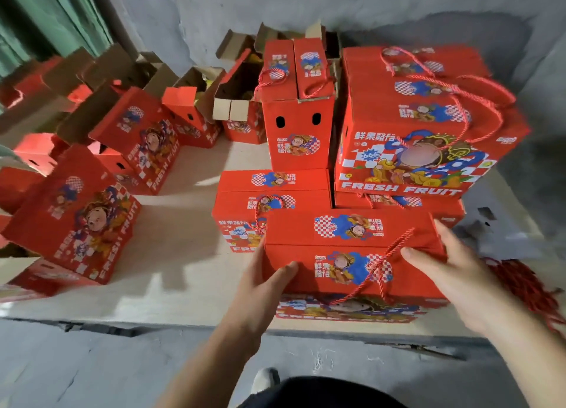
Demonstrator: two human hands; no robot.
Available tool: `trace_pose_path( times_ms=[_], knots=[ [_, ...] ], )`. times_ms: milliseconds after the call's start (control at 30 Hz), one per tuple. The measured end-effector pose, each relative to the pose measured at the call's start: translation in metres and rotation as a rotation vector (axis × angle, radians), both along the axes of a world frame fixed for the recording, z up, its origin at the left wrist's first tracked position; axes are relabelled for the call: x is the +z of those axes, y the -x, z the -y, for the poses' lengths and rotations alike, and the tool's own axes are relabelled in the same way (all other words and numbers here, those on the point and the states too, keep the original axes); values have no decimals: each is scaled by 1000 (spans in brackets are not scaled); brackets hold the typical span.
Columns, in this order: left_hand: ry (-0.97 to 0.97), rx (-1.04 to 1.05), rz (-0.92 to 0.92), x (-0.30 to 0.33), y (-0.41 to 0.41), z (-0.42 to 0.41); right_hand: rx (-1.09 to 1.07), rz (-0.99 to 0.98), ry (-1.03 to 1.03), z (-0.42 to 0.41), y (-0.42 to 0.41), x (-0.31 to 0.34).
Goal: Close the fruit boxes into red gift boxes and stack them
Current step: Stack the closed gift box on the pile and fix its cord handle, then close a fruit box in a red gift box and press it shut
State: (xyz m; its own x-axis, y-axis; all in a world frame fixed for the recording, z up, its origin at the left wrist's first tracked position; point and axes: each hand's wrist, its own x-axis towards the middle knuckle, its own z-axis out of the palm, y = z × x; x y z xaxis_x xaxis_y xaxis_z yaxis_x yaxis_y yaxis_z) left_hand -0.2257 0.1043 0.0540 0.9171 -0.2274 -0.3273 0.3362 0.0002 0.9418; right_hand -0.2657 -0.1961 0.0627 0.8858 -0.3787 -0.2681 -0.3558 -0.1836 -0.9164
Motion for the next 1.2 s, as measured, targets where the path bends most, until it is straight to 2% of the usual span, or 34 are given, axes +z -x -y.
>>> trace_pose_path(
  times_ms=[267,400,500,567,667,700,767,867,967,1033,1133,1200],
  knots=[
    [16,84,406,110,-38,-74,139,319,75,-62,-43,122],
    [-12,187,435,131,-90,-102,132,351,176,-90,-104,145],
    [-55,181,440,133,-137,-112,28,275,273,-106,-153,152],
    [-128,141,406,121,-164,-109,-8,213,427,-121,-174,143],
    [-200,66,324,90,-178,-102,79,29,892,-145,-183,106],
    [-185,61,321,81,-177,-101,92,13,1028,-152,-182,93],
    [-83,29,314,70,-175,-103,42,63,1160,-162,-176,79],
    [58,-17,292,67,-171,-107,-25,159,1180,-167,-167,72],
    [112,33,281,61,-157,-108,-51,204,1024,-185,-156,70],
    [115,103,357,54,-144,-106,-27,291,955,-210,-147,63],
    [34,178,515,55,-128,-103,47,403,847,-243,-140,54],
    [-159,221,634,59,-121,-98,90,448,783,-250,-136,55]
  ],
)
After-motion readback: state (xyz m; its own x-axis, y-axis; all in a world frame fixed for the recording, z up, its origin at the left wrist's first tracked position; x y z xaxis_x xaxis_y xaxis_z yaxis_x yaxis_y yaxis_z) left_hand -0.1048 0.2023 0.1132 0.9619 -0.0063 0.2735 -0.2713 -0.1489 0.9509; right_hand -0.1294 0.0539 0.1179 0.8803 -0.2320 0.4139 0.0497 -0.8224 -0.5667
